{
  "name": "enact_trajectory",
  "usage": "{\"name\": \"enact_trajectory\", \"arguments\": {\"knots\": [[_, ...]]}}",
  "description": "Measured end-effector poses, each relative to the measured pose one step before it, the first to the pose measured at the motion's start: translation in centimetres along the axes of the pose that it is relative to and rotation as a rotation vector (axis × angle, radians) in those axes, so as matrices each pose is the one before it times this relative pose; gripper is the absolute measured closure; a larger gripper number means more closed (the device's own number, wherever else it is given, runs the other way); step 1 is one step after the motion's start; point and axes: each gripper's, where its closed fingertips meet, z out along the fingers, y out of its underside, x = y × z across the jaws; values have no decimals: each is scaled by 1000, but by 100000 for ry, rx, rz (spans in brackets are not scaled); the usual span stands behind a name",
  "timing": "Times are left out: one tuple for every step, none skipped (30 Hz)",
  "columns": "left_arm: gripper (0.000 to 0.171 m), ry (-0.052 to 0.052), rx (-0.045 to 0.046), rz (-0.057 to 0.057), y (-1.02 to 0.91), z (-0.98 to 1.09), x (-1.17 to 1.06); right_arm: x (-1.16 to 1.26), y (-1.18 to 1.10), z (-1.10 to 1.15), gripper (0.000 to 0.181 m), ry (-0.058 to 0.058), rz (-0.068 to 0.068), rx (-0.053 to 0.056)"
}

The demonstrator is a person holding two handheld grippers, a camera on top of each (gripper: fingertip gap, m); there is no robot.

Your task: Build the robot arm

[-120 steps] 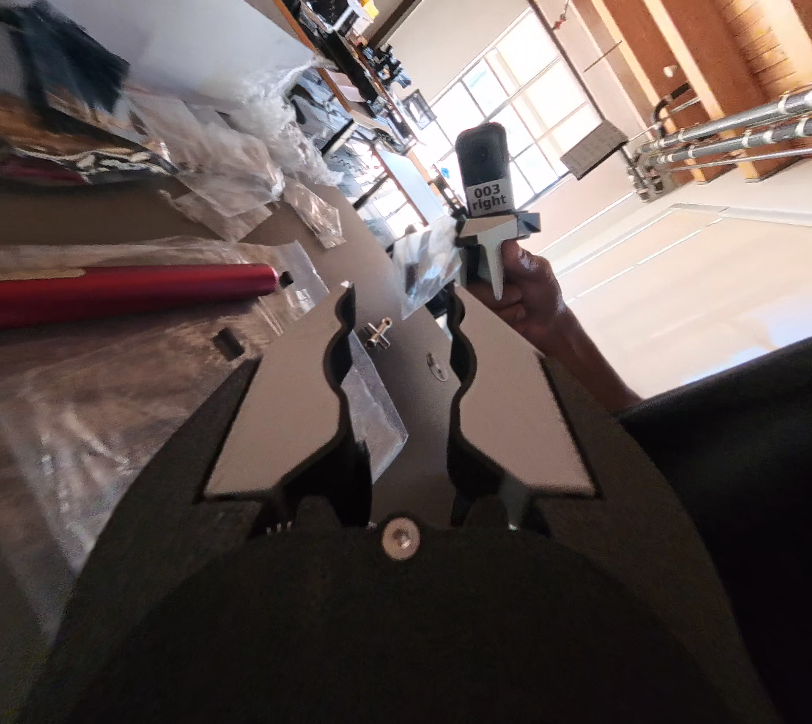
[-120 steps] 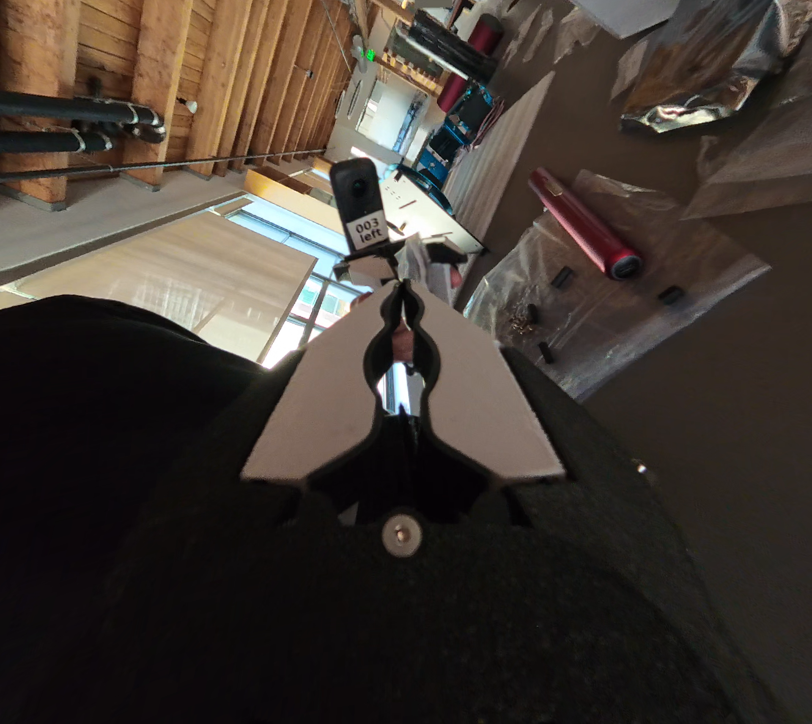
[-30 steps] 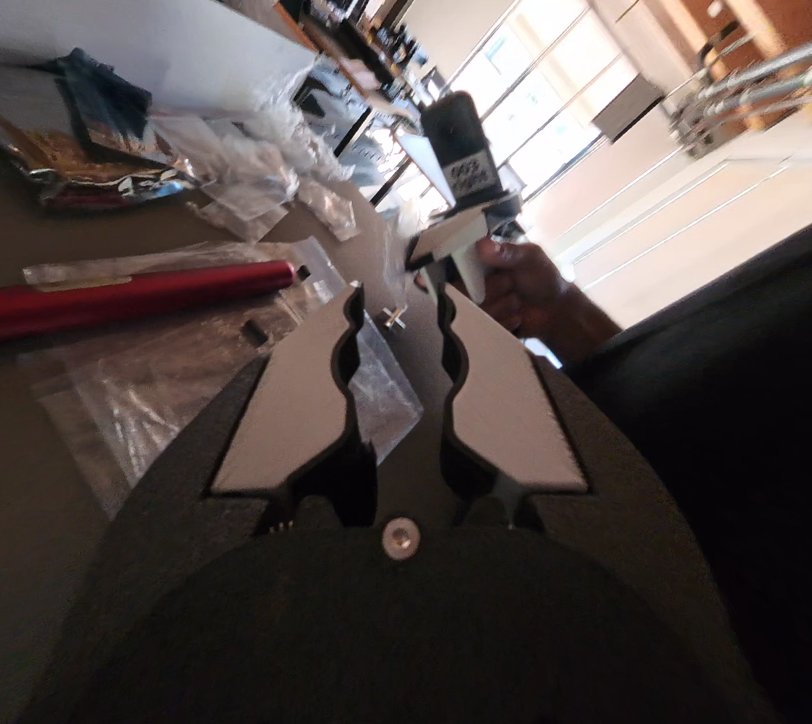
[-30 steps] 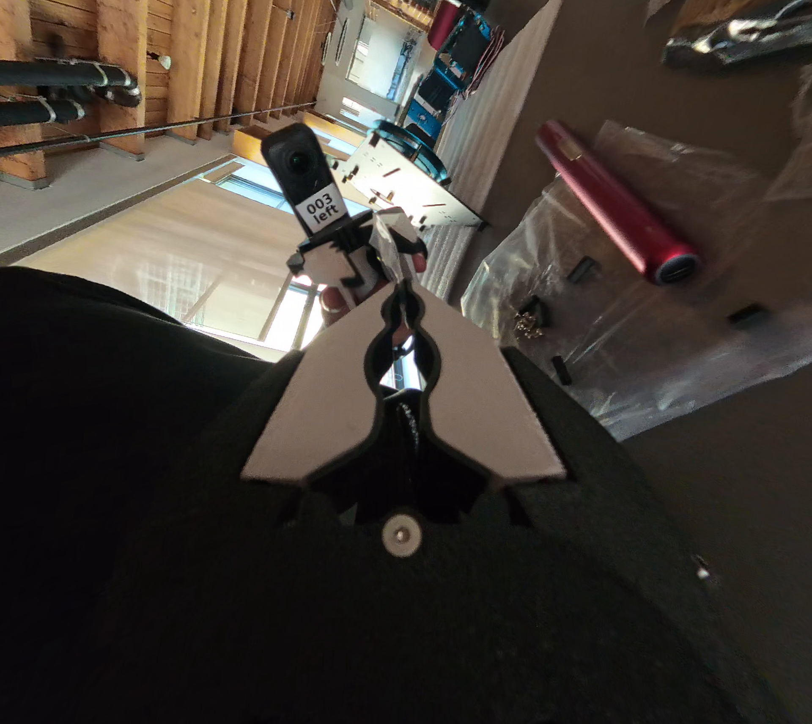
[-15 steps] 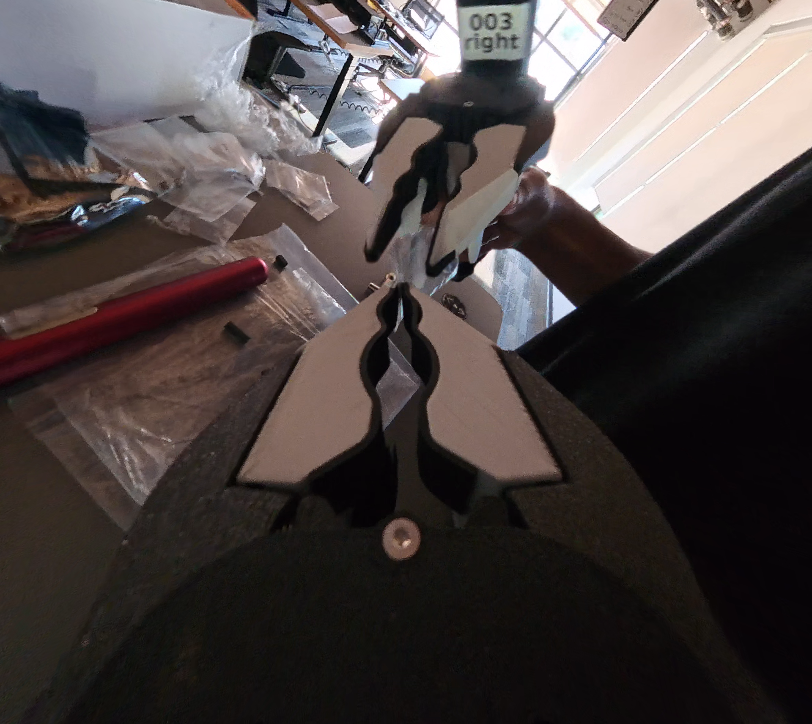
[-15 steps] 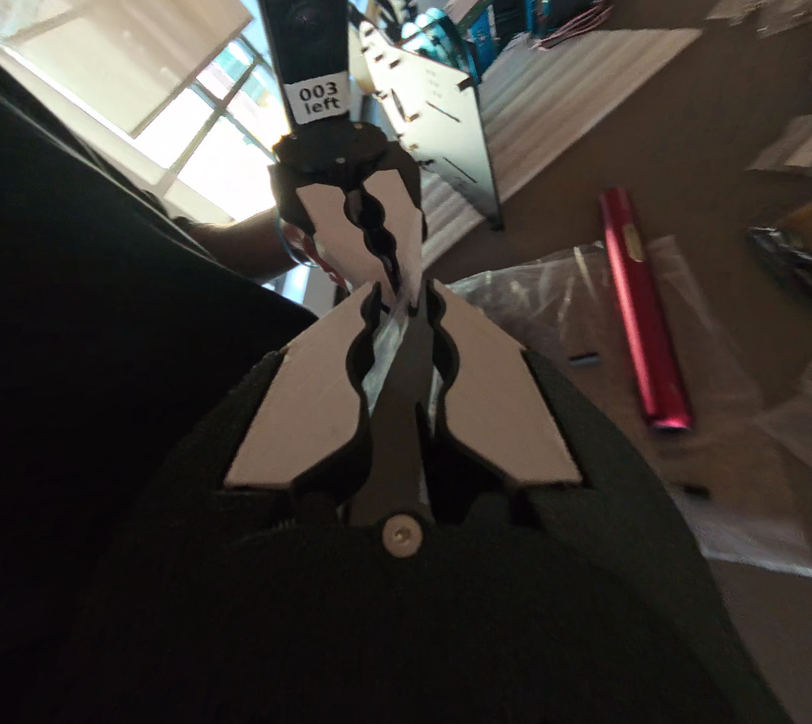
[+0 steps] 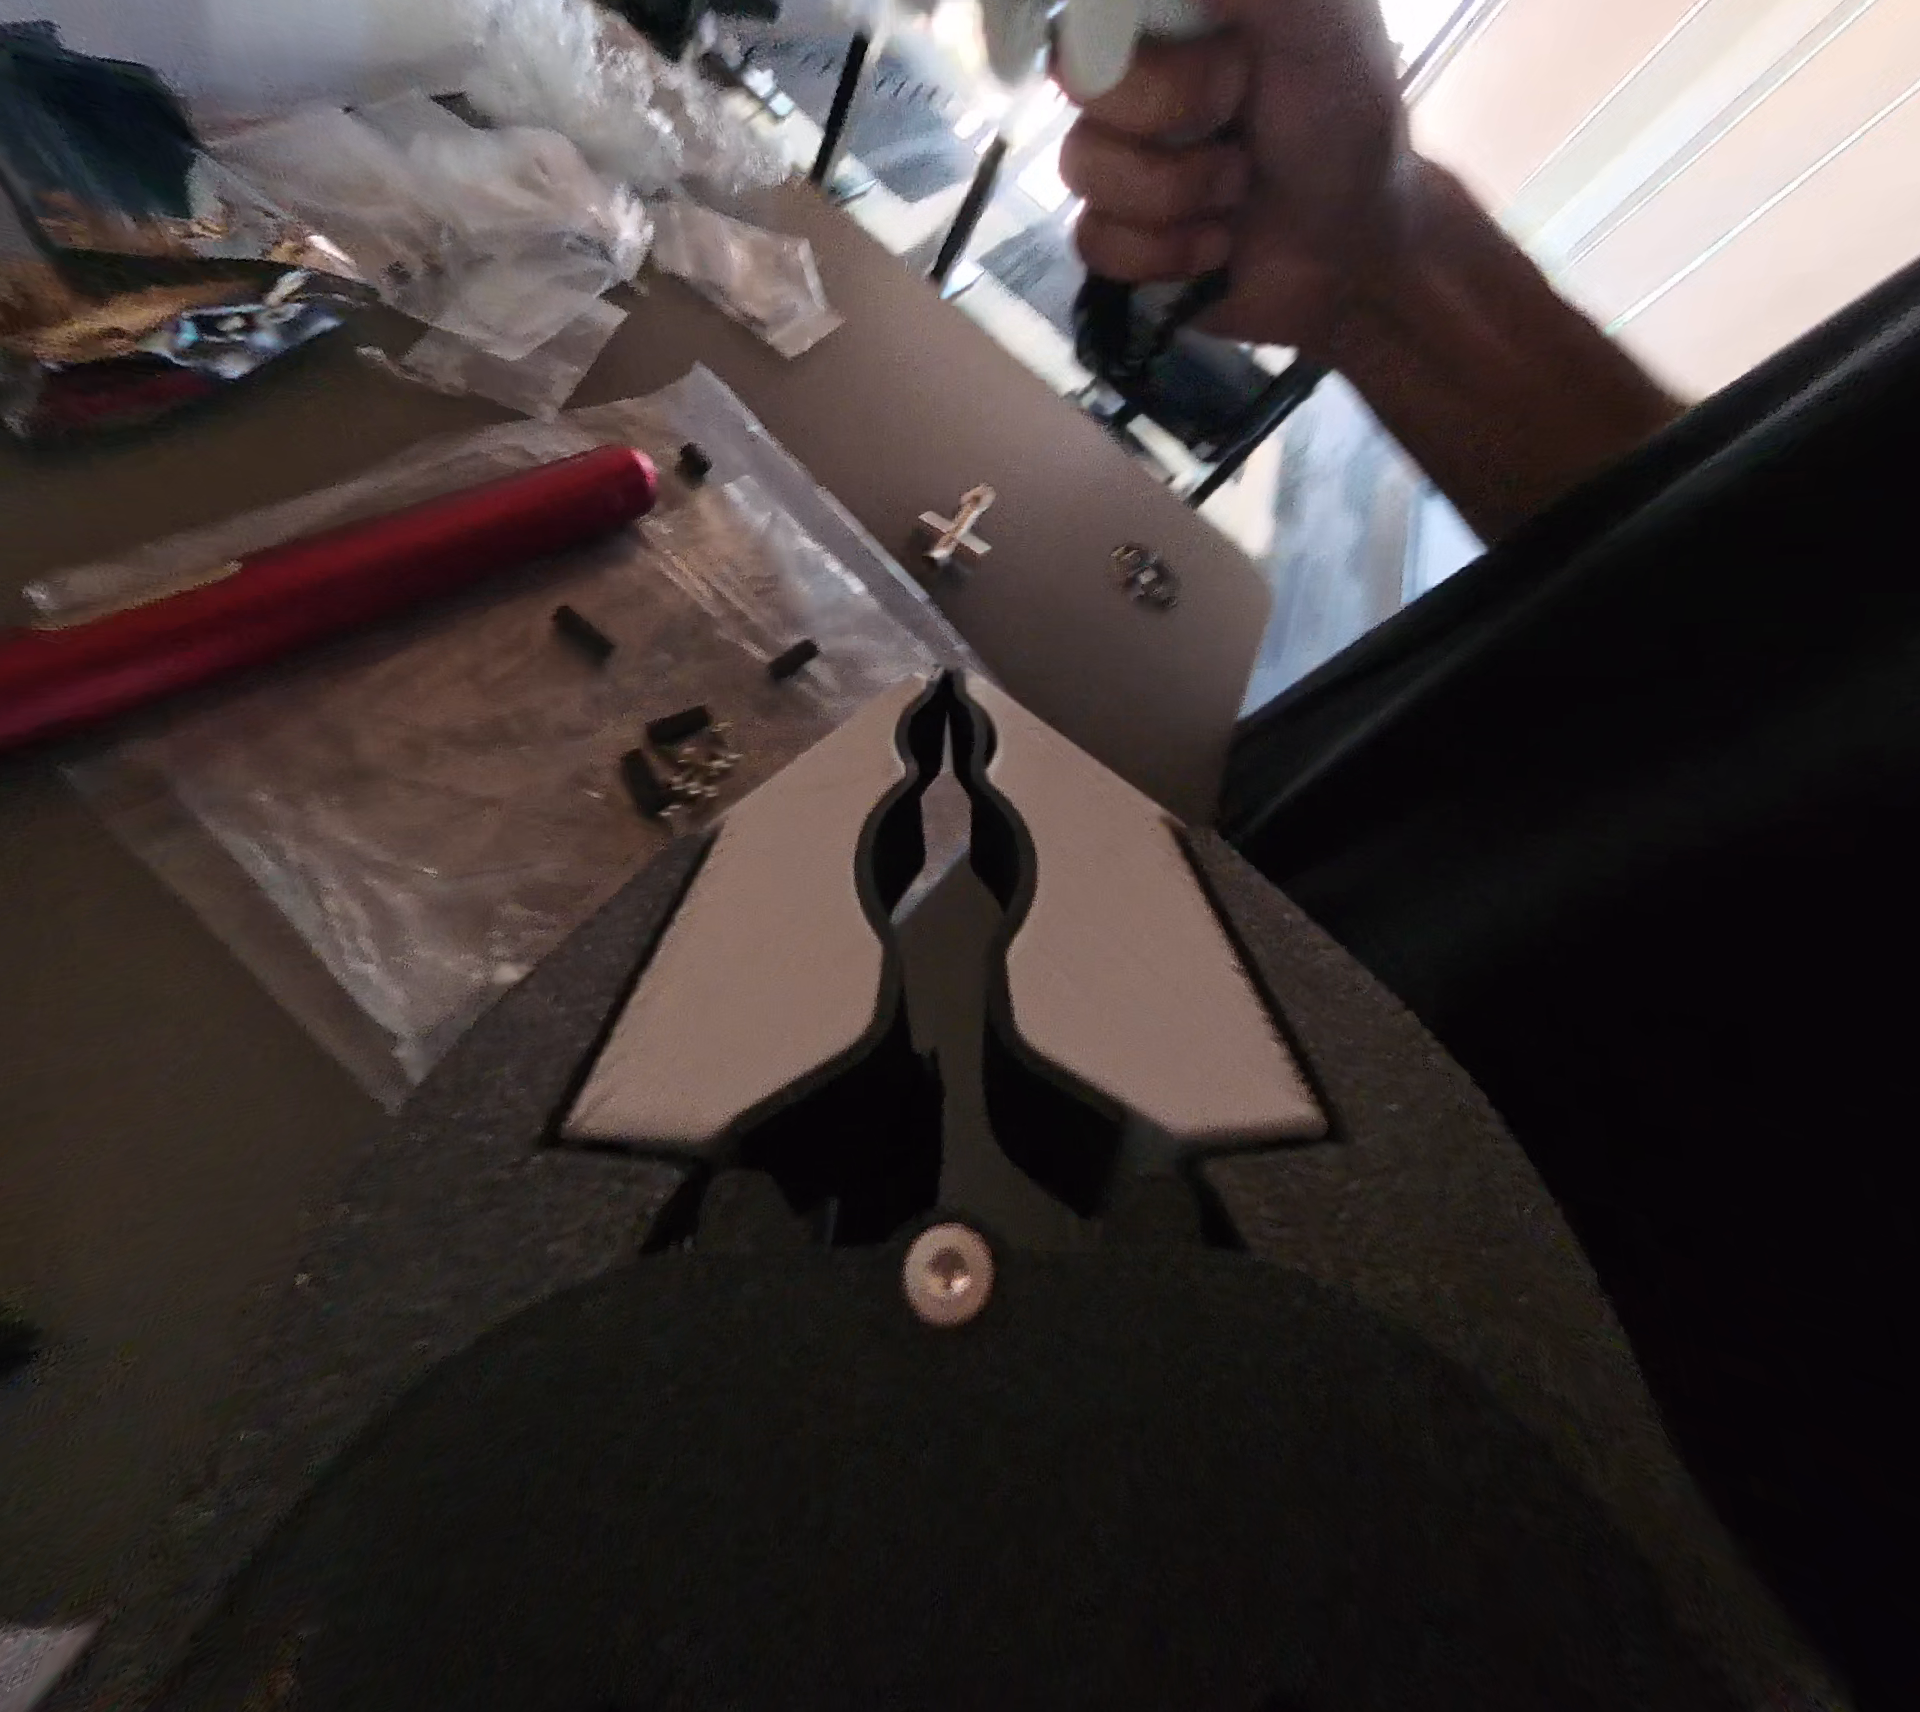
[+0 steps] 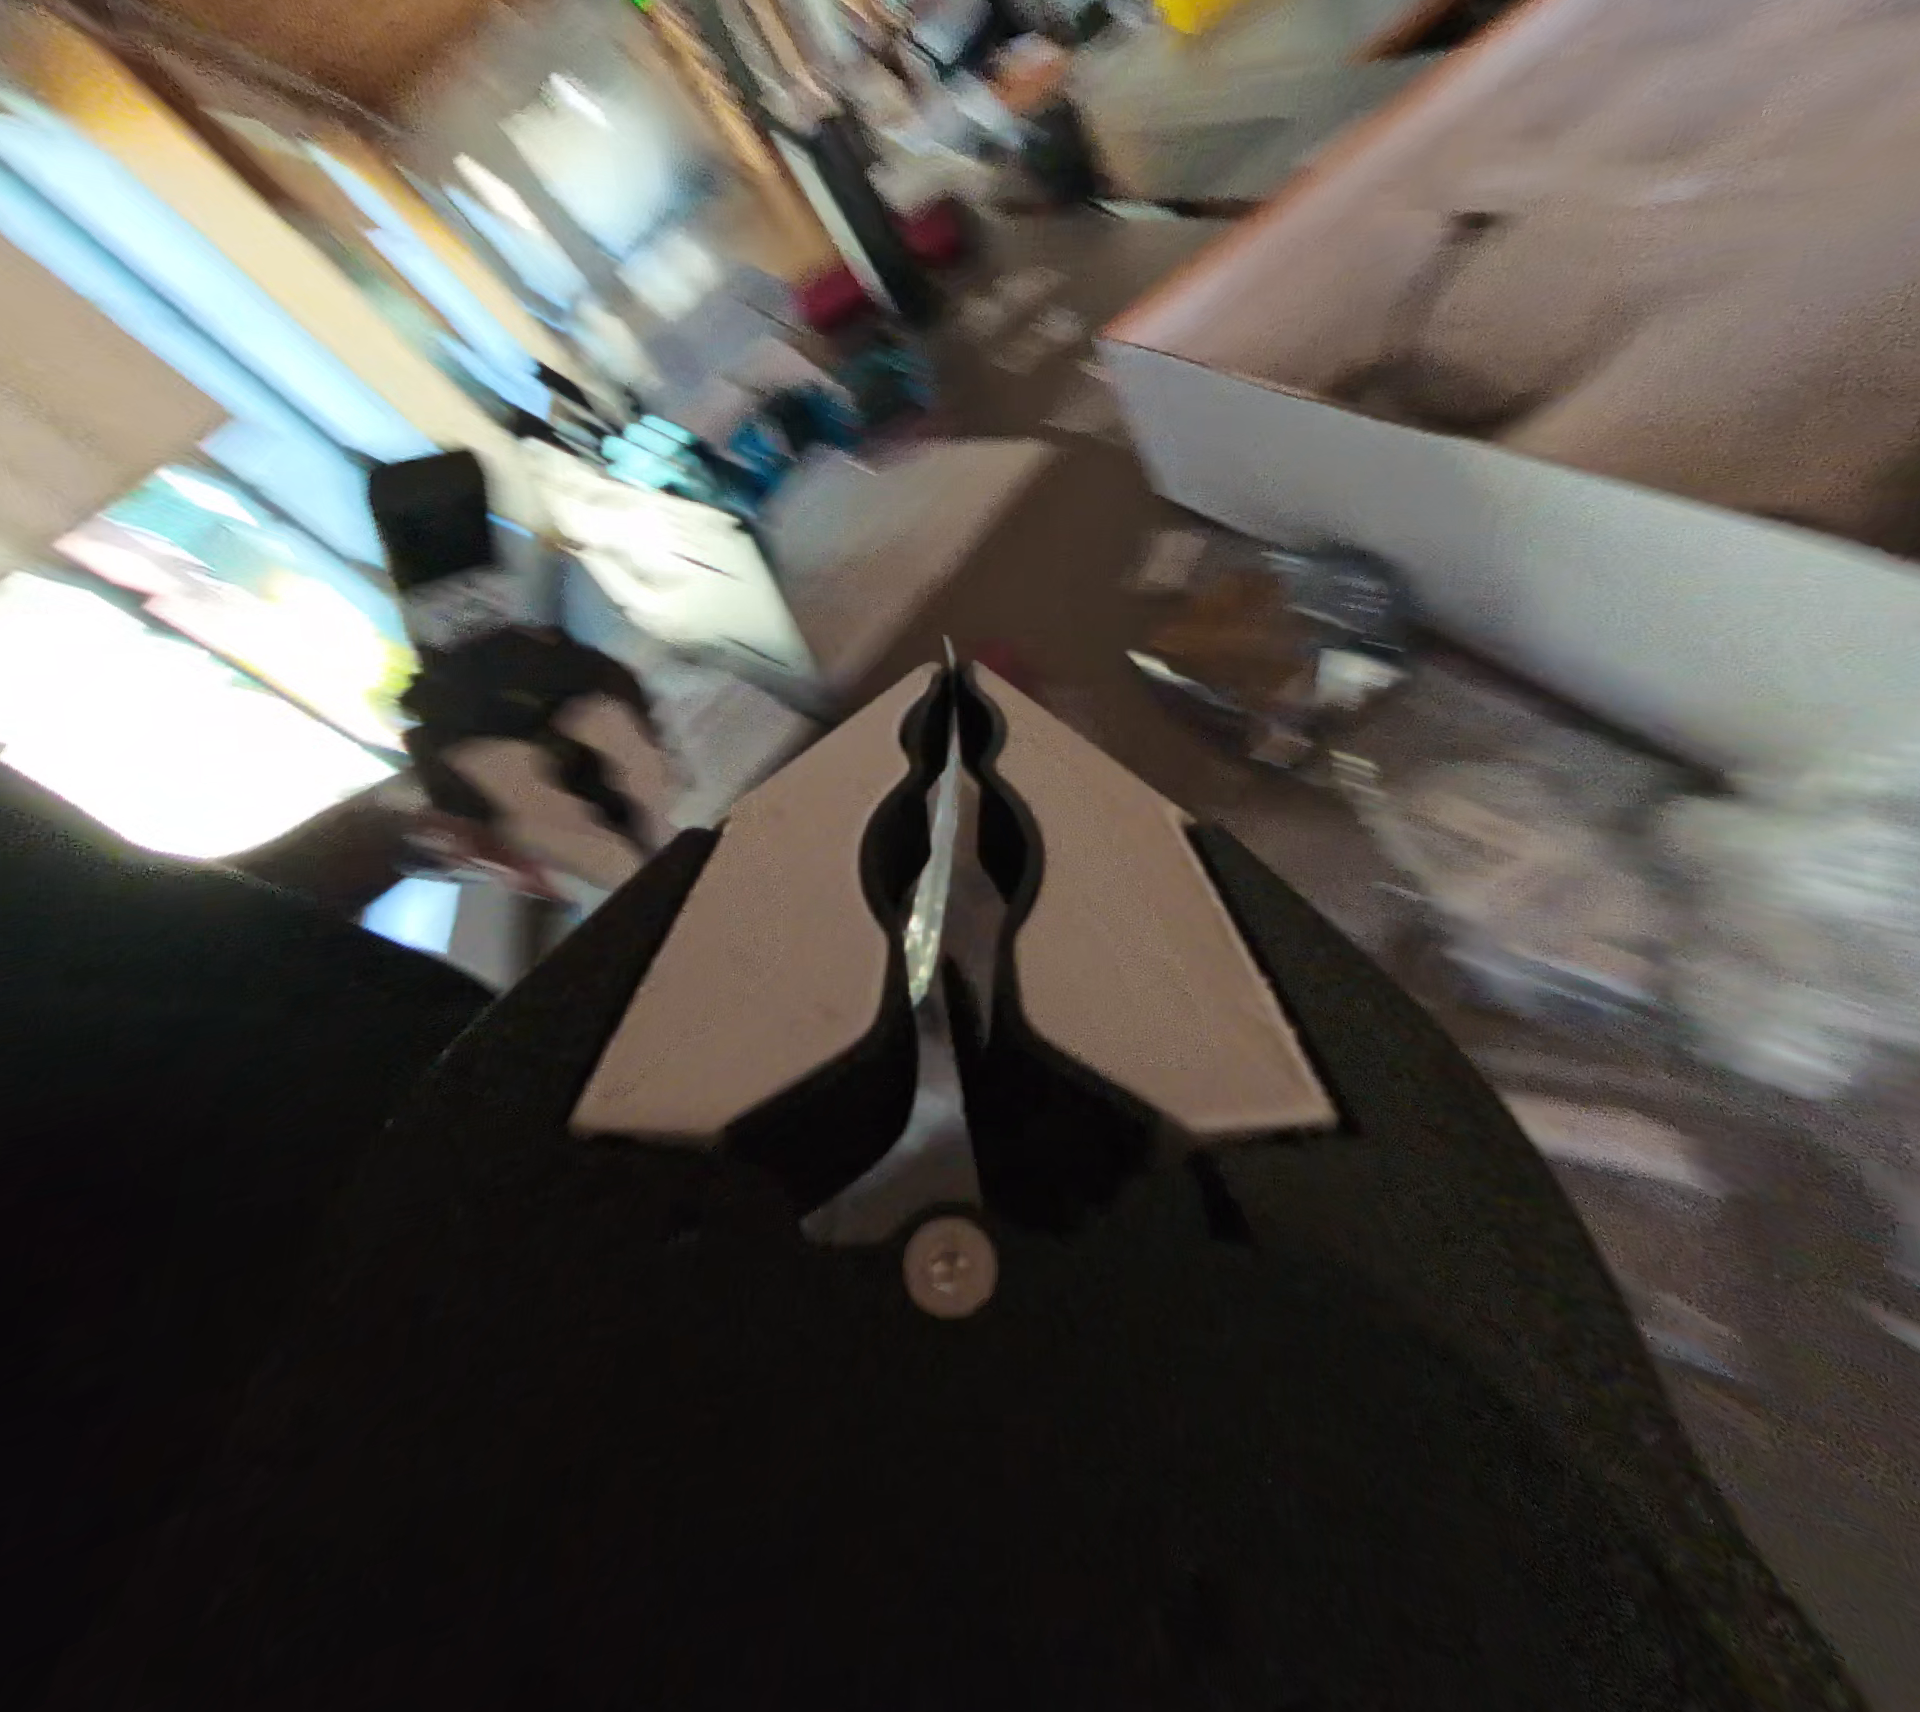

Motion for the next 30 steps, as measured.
{"name": "enact_trajectory", "arguments": {"knots": [[171, 1147, 373, -1553, -72, -373, 237, 2098, 61, -844, 181, 11062, -6398, -4430], [171, -1453, -1244, 957, 123, -234, -147, 2484, 124, -567, 181, 12710, -5880, -4086], [171, -2011, -1072, 1311, 91, -141, -264, 2765, 565, -149, 181, 14126, -8016, -6520], [171, -1709, -204, 833, -9, -66, -293, 2223, 802, 452, 181, 10606, -9063, -6908], [171, -1249, 671, 346, -108, 10, -254, 1536, 801, 985, 181, 6691, -7874, -5606], [171, -767, 730, -295, -93, 85, -197, 1032, 630, 1292, 181, 4299, -5079, -3689], [171, -678, 234, -658, -18, 152, -151, 658, 635, 1308, 180, 2760, -1829, -3733], [171, -808, -646, -411, 125, 180, -116, 121, 487, 1040, 166, -61, -38, -3180], [171, -1690, -1659, 372, 294, 170, -157, -105, 142, 505, 147, -900, 1836, -1550], [171, -3106, -2290, 1504, 433, 80, -265, -251, -284, -97, 143, -824, 2576, 802], [171, -4146, -2501, 2405, 550, -15, -364, -670, -682, -618, 144, -2088, 1649, 3905], [171, -4359, -2423, 2382, 606, -76, -413, -1095, -714, -819, 149, -3669, 784, 4475], [171, -3552, -2231, 1421, 646, -97, -369, -1727, -415, -709, 150, -6605, -278, 2999], [171, -2822, -1458, 114, 548, -124, -366, -2577, 117, -437, 153, -11138, -1457, 713], [171, -2580, 72, -1241, 315, -170, -407, -3174, 808, 34, 162, -14769, -1914, -2058], [171, -1255, 1405, -2461, 86, -217, -303, -2189, 1410, 729, 165, -9250, -18, -5540], [171, 748, 1824, -3198, -75, -224, -68, -794, 1432, 1107, 164, -1600, -6, -5878], [171, 1522, 1912, -2991, -205, -234, 58, -456, 837, 1111, 164, 126, -621, -2044], [171, 808, 1922, -1948, -286, -225, -9, -555, 509, 927, 164, -1347, -162, -1234], [171, 93, 1326, -686, -264, -187, -56, -248, 339, 690, 164, 13, 56, -1454], [171, -407, 280, 370, -166, -145, -85, 44, 267, 488, 164, 1435, -760, -1530], [171, -736, -321, 1270, -98, -126, -91, 53, 342, 390, 164, 1071, -1606, -2297], [171, -921, -212, 1750, -79, -105, -80, 409, 241, 216, 167, 2910, -1421, -1792], [171, -847, -132, 1506, -66, -65, -87, 394, -64, -3, 175, 2452, -1035, 42], [171, -344, -406, 852, -4, -12, -44, 105, 18, 8, 176, 53, -423, -371], [171, -59, -514, 339, 37, 24, -20, 54, 42, -13, 181, -143, 0, -113], [171, -20, -253, 279, 37, 48, -5, 120, 28, -70, 181, 571, -435, 67], [171, -82, -38, 296, 44, 39, 9, 201, -33, -277, 181, 1273, -631, 519], [171, -118, -171, 147, 55, 17, 6, 227, -296, -655, 181, 1094, -286, 2474], [171, -151, -134, 16, 52, -10, 29, 614, -484, -956, 181, 2518, 1635, 3881]]}}
